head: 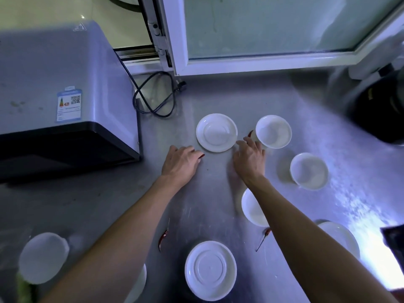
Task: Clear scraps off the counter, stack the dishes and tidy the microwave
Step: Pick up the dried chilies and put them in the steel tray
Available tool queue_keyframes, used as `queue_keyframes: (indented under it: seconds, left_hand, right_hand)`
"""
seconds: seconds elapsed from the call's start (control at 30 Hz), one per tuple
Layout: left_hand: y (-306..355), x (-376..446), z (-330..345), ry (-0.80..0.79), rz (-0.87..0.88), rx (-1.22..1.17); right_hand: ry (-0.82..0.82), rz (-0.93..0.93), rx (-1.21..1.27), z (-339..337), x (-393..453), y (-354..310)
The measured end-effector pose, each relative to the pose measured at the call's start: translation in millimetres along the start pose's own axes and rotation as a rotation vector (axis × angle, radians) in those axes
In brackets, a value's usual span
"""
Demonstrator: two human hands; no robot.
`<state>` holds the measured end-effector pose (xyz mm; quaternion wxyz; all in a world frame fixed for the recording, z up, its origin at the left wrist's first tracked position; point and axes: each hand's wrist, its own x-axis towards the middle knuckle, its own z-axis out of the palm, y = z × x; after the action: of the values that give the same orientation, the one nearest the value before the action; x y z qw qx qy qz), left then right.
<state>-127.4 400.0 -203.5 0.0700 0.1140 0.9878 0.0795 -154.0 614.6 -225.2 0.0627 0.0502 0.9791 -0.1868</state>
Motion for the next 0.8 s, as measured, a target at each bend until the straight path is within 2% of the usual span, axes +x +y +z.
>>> queue_keyframes:
  seconds: [0.27, 0.63, 0.8]
  left_hand:
    - [29, 14, 1, -0.037, 0.042, -0.046]
    - [42, 21, 0, -0.026, 0.025, -0.075]
    - [41, 19, 4, -0.045, 0.034, -0.094]
  right_hand:
    - [-0.090, 0.030, -0.062, 3, -5, 15]
    - [0.053, 0.013, -0.011, 0, -8, 28]
    - [0.040, 0.009, -0.009, 5, 4, 23]
